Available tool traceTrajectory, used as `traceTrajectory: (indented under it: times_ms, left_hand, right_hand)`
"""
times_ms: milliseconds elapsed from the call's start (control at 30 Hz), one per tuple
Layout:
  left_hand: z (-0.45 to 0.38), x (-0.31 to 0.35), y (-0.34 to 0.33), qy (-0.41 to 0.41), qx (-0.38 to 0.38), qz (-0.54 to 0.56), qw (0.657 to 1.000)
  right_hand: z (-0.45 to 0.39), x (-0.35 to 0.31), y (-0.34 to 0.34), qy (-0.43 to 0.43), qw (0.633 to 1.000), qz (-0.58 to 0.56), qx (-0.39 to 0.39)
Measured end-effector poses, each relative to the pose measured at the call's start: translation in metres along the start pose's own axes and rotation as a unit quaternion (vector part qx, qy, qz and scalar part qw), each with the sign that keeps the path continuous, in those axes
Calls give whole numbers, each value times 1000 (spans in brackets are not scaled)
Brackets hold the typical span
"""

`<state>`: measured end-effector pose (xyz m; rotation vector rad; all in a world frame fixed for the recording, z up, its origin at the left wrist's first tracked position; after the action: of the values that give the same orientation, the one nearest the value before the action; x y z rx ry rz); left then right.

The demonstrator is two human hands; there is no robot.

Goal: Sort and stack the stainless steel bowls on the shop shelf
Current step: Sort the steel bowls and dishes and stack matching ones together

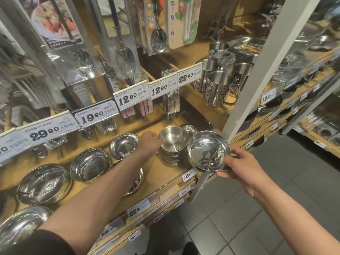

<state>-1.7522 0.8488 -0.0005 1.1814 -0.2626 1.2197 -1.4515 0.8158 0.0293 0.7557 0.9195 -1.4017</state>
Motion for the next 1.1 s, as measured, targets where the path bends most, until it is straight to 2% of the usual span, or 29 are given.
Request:
traceTrajectory:
  times_ms: [233, 333, 500, 667, 800, 1000, 1100]
  left_hand:
    - [27, -16, 39, -25, 24, 11, 999]
    - [52, -35, 63, -40, 47, 36, 997]
    - [105, -83, 118, -5, 110, 82, 991]
    - [168, -153, 182, 40, 190, 156, 968]
    - [222, -222, 236, 66, 247, 172, 952]
    - [278, -330, 298, 91, 288, 211, 930]
    - [297, -378, 332, 115, 310, 254, 909]
  right_hand:
    - [-2, -6, -24, -11, 999, -18, -30]
    - [-6, -8, -45, -24, 997, -12, -65]
    - [-6, -5, -104, -43, 987, 28, -150]
    - [20, 6, -182, -45, 967, 76, -238]
    - [57, 26, -243, -44, 951, 114, -285]
    - [120, 71, -344, -51, 930, 147, -334]
    - [149, 98, -391, -73, 936, 135, -315]
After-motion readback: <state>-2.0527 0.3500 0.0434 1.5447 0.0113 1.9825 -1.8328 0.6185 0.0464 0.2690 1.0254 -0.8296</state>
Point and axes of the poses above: each hand's wrist, its own z-axis away from the middle knuckle, its own y-axis out of the back of the hand, x = y × z, the point moved 4 cm from there along -z, towards the middle knuckle, and after that the axes turned 8 degrees about -z, right-handed, at the moved point
